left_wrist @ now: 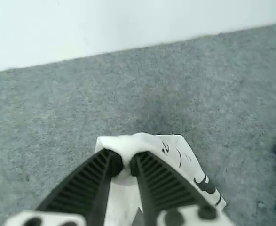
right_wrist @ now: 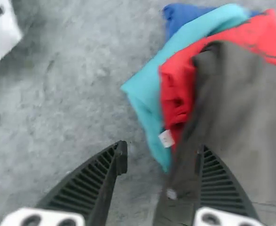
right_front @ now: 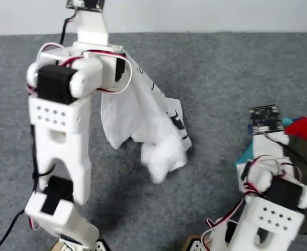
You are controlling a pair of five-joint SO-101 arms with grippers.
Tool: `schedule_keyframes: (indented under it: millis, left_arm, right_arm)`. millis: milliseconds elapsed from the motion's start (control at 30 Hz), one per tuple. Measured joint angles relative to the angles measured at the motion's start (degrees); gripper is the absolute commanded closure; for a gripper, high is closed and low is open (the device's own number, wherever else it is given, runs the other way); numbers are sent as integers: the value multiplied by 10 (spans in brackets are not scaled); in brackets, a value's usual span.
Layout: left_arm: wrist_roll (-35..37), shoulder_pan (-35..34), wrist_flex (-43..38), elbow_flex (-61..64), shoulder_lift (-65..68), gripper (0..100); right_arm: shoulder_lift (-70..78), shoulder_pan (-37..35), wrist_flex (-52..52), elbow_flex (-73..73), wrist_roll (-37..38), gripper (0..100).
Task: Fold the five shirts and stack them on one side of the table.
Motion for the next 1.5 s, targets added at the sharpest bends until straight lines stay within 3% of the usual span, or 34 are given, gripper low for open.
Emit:
schedule_keyframes:
  millis: [167,333,433,567,867,1300,1500]
  left_arm:
    - [0,0,-11,57,-11,987]
    - [0,-9,-61,128,26,987]
    - [0,-39,-110,147,69,987]
    - [0,-100,-179,147,143,987]
    - [0,-214,-208,148,301,987]
    - [0,-225,-229,148,439,987]
    - [0,-239,-229,148,441,987]
  right_arm:
    - [0,-141,-14,36,0,757]
    - [1,-353,-18,36,0,757]
    - [12,-485,-21,36,0,757]
    - [105,-598,-40,37,18,757]
    - [362,-638,-204,-9,7,757]
    - [679,-833,-200,-309,-33,758]
    - [753,-839,-199,-383,-38,758]
